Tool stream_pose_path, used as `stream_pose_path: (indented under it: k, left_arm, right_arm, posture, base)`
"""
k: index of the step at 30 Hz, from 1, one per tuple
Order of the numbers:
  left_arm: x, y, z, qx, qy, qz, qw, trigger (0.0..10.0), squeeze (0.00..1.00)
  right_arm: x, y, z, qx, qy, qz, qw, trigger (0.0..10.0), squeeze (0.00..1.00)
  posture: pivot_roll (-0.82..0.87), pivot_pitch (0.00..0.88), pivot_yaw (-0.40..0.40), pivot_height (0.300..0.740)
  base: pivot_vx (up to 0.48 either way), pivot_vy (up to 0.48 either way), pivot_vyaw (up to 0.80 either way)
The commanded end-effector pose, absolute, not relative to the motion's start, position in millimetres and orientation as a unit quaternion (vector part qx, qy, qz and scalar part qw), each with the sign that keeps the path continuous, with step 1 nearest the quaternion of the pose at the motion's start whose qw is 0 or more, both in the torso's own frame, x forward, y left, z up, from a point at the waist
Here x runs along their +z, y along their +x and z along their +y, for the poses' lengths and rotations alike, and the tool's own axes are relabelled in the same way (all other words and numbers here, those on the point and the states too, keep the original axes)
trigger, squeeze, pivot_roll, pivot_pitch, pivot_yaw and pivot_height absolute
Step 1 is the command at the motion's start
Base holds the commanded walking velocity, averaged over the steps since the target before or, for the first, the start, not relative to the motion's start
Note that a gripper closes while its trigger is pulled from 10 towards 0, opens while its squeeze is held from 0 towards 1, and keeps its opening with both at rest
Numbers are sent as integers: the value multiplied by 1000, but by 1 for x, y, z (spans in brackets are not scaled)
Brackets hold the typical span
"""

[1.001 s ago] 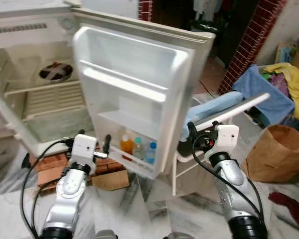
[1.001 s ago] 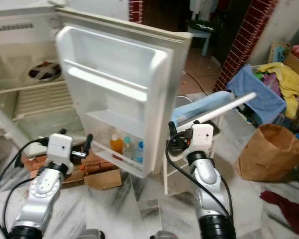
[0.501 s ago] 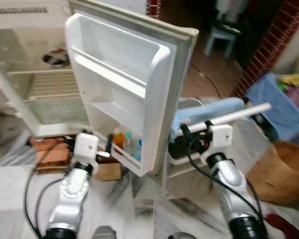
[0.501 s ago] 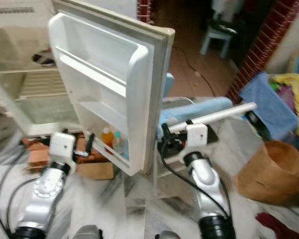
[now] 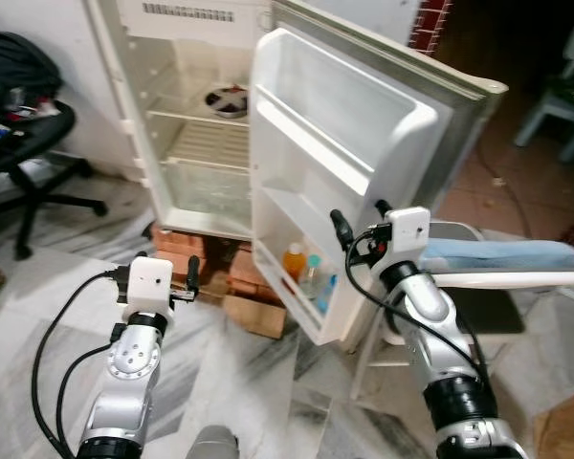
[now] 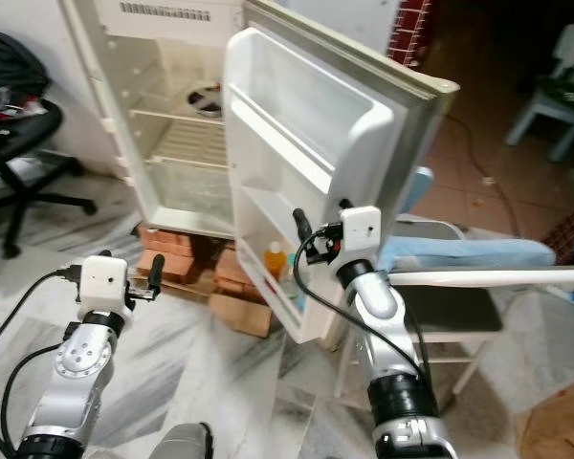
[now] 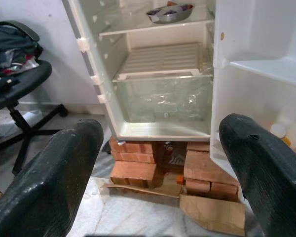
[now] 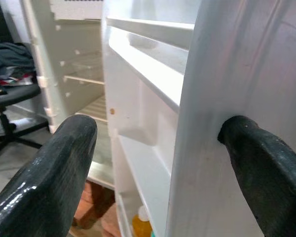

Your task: Restocking fridge

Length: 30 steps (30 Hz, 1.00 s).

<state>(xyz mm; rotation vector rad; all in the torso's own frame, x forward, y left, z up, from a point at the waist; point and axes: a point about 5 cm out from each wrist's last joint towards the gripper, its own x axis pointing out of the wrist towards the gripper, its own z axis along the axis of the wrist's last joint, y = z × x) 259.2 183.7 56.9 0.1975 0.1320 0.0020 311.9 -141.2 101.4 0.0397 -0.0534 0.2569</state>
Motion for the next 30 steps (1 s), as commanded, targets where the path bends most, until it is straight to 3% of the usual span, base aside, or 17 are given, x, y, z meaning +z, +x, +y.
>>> stream_pose_path:
  k: [1, 6, 10, 11, 12, 13, 18, 21, 25, 30]
  left_arm:
    - [59, 260, 183, 4, 100, 65, 993, 10000, 0]
    - [59, 261, 183, 1, 103, 68, 992, 10000, 0]
    - [59, 262, 182, -2, 105, 68, 992, 10000, 0]
    - [60, 263, 181, -3, 105, 67, 992, 10000, 0]
    - [60, 263, 181, -3, 105, 67, 992, 10000, 0]
    - [60, 264, 181, -4, 106, 66, 992, 10000, 0]
    - [61, 266, 182, -2, 107, 65, 992, 10000, 0]
    - [61, 265, 182, -1, 106, 65, 992, 10000, 0]
    - [61, 265, 181, -2, 106, 66, 992, 10000, 0]
    - [59, 264, 182, -5, 105, 70, 992, 10000, 0]
  right_arm:
    - [101, 316, -146, 117, 19, -21, 993, 10000, 0]
    - [106, 320, -135, 130, 62, -20, 989, 10000, 0]
    - [120, 320, -109, 202, 126, -30, 971, 10000, 0]
    - [130, 313, -91, 265, 182, -29, 946, 10000, 0]
    - [130, 313, -91, 265, 182, -29, 946, 10000, 0]
    - [146, 300, -73, 345, 261, -31, 901, 10000, 0]
    - [166, 270, -67, 451, 301, -36, 839, 10000, 0]
    - [144, 270, -84, 421, 271, 4, 866, 10000, 0]
    - [127, 262, -97, 418, 230, 50, 878, 10000, 0]
    - [73, 249, -136, 378, 53, 191, 904, 10000, 0]
  posture:
    - [28, 0, -65, 740]
    - [26, 0, -59, 740]
    - [24, 0, -54, 740]
    - [25, 0, -54, 740]
    - [25, 0, -54, 740]
    - [28, 0, -54, 740]
    - [31, 0, -58, 740]
    - [28, 0, -59, 740]
    - [25, 0, -58, 740]
    - [21, 0, -57, 740]
  base:
    - [0, 0, 0]
    - [0, 0, 0]
    - [0, 0, 0]
    - [0, 0, 0]
    - [0, 0, 0]
    - [0, 0, 0]
    - [0, 0, 0]
    - [0, 0, 0]
    - [0, 0, 0]
    - [0, 0, 0]
